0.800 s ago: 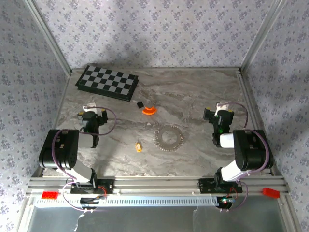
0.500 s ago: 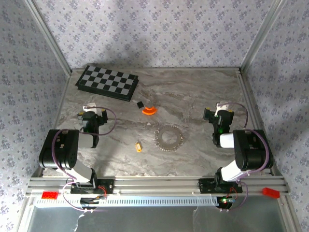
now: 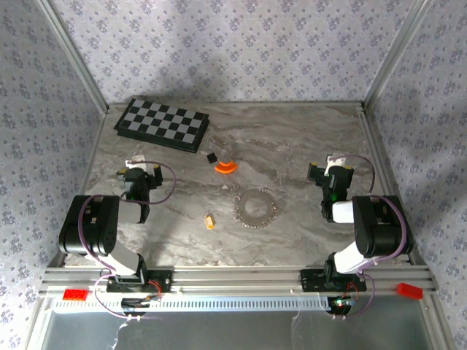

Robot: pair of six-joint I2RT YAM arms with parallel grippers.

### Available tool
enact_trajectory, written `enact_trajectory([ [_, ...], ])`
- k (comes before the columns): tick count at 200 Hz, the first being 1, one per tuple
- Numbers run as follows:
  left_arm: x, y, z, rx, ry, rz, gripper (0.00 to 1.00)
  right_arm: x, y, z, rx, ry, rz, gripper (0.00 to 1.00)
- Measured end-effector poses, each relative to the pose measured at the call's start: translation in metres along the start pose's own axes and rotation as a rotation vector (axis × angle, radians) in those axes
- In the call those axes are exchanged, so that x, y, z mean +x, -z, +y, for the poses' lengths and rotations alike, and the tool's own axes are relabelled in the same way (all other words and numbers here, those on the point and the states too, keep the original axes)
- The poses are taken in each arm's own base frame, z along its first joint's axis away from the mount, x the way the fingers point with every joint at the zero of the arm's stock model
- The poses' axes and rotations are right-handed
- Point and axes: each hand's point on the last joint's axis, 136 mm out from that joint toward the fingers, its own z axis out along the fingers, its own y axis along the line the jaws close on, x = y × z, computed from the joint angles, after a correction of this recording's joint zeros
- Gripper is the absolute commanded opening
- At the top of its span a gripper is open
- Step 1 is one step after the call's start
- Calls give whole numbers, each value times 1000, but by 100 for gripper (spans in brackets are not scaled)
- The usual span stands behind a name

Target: Put the keys on the keyring

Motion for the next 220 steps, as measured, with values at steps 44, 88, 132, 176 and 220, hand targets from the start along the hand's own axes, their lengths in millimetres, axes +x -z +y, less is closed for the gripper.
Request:
enact_trajectory([
  [44, 0, 0, 0, 0, 0, 0, 100, 0, 0, 0, 0, 0, 0, 100],
  [88, 1, 0, 0, 0, 0, 2, 100, 0, 0, 0, 0, 0, 0, 100],
  [132, 0, -1, 1, 8, 12, 4, 100, 0, 0, 0, -1, 0, 0, 100],
  [176, -1, -1, 0, 13, 15, 3, 100, 0, 0, 0, 0, 0, 0, 100],
  [220, -1, -1, 0, 13, 15, 4, 100, 0, 0, 0, 0, 0, 0, 100],
])
